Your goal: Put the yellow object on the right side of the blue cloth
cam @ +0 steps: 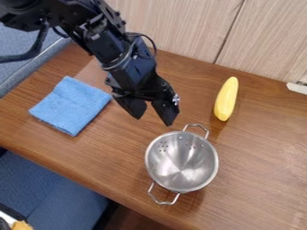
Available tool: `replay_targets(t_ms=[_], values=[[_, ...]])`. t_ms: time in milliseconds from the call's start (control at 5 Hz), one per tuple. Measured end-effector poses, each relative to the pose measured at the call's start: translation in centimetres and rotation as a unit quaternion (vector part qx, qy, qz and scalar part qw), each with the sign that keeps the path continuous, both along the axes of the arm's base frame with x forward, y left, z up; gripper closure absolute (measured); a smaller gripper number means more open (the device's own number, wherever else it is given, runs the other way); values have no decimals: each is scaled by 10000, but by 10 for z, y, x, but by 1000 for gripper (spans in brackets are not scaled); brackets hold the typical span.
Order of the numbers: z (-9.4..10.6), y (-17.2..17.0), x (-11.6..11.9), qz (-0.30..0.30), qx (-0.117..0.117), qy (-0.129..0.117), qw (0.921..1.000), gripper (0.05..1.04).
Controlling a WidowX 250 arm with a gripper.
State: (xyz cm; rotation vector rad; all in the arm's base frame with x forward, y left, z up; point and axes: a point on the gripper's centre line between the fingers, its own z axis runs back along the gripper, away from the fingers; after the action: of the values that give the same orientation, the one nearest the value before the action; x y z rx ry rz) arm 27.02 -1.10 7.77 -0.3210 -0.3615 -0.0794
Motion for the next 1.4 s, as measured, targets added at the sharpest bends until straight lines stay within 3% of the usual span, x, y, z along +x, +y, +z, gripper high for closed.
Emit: replay_targets(t_ms=[200,400,600,1000,1400], values=[[-6,0,-1,41,-25,106,9999,82],[-8,-11,13,124,-49,117,9998,82],[-11,-24,37,217,-95,182,9996,83],[-30,-53,84,716,112,280,9970,83],[-52,-65,116,1148,131,389,9925,82]])
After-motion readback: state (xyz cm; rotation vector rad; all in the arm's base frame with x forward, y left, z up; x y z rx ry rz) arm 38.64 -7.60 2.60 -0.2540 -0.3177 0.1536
